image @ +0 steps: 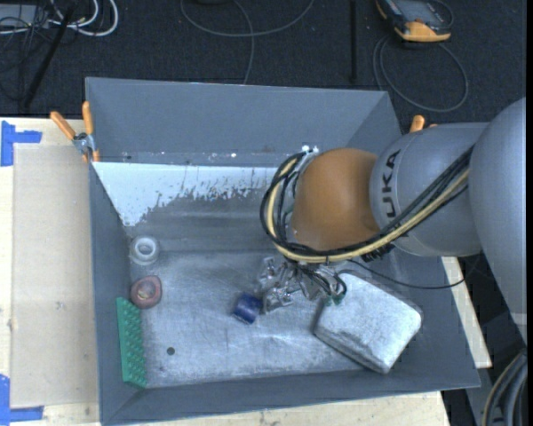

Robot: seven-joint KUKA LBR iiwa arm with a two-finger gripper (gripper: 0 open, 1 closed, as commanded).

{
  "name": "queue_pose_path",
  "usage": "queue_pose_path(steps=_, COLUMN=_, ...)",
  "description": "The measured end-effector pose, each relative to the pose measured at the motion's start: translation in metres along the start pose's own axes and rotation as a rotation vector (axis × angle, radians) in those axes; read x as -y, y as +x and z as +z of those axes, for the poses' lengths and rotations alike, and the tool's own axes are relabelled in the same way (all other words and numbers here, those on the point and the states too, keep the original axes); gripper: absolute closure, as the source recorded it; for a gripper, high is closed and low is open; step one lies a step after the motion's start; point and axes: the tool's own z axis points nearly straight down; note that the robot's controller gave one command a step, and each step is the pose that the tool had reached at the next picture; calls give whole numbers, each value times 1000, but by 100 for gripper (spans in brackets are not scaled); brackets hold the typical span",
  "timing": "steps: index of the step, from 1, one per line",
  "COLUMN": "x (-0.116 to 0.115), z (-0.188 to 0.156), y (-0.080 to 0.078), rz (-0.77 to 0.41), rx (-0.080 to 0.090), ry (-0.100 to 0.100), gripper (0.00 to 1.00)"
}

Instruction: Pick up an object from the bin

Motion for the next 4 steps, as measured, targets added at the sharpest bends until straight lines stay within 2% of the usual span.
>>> queue_pose_path(steps=1, x=0, z=0, y=0, rz=1, rx=0, ry=0, gripper=0)
queue_pose_path(steps=2, x=-30, z=8, y=-18, rz=237, rx=4, ry=2, gripper=0)
queue_pose_path(steps=3, x=-31, z=6, y=-20, rz=238, rx=8, ry=-1, gripper=100)
queue_pose_path(steps=4, x=-18, z=-146, y=-26, rz=82, rx=12, ry=2, gripper=100)
